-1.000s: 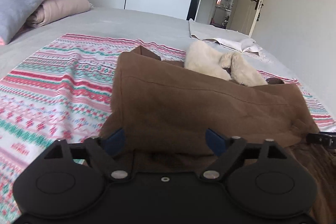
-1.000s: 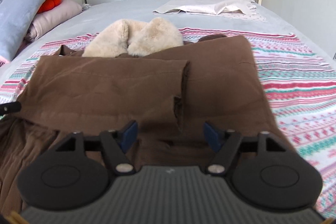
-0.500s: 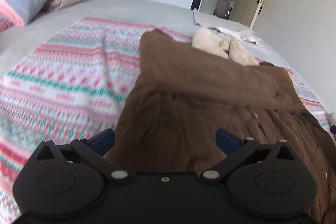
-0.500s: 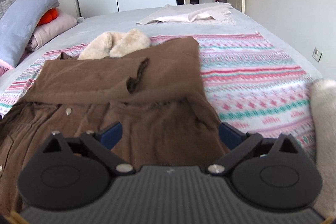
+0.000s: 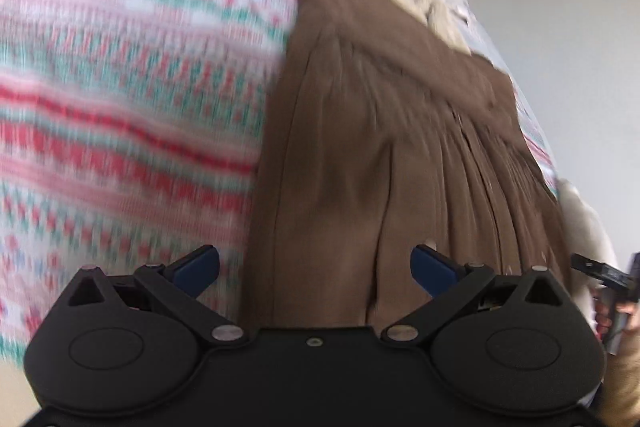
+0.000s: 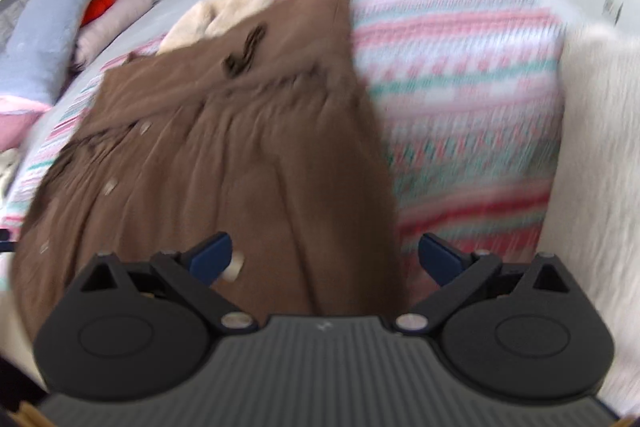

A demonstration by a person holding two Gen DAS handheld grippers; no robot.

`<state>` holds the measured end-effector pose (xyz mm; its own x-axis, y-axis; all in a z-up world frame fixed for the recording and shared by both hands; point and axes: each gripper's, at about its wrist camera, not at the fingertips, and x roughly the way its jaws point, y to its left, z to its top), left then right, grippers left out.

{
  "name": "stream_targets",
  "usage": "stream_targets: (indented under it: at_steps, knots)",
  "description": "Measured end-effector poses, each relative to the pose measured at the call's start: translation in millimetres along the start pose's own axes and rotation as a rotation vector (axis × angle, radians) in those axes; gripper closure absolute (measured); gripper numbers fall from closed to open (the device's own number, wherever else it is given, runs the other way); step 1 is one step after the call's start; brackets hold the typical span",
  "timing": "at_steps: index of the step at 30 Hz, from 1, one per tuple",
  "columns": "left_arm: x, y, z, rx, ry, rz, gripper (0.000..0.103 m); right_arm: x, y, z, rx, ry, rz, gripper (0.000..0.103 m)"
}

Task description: Fold large clothes

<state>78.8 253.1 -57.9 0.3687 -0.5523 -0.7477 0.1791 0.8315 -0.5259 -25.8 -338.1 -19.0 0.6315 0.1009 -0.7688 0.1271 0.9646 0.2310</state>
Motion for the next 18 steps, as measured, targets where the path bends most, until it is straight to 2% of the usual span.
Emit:
stream_targets:
  at_steps: [2,8,10,15,18]
  knots:
    - [-2.0,7.3,-8.5,-0.002,0.016,-0.048,0.000,-0.7,-0.6,-14.3,0.006,0.041,0.047,0.002]
    - [-4.7,20.4,-26.0,-0.021,0.021,-0.193,0.002,0.4,-14.8,-42.5,0.062,0.069,0.102,0.002]
    - [-3.9,19.5,-33.1,-0.004,0.034,-0.238,0.002,-0.7,-24.2,-47.8,0.096,0.070,0.149,0.002]
    - [-1.4,9.0,-43.8,0.059,0.079,-0.304,0.003,-5.2,-54.0,-54.4,0.255,0.044,0.303,0.003]
    - [1.0,4.6,-49.7,0.082,0.108,-0.333,0.003,-7.9,-65.9,-58.6,0.299,0.050,0.364,0.009]
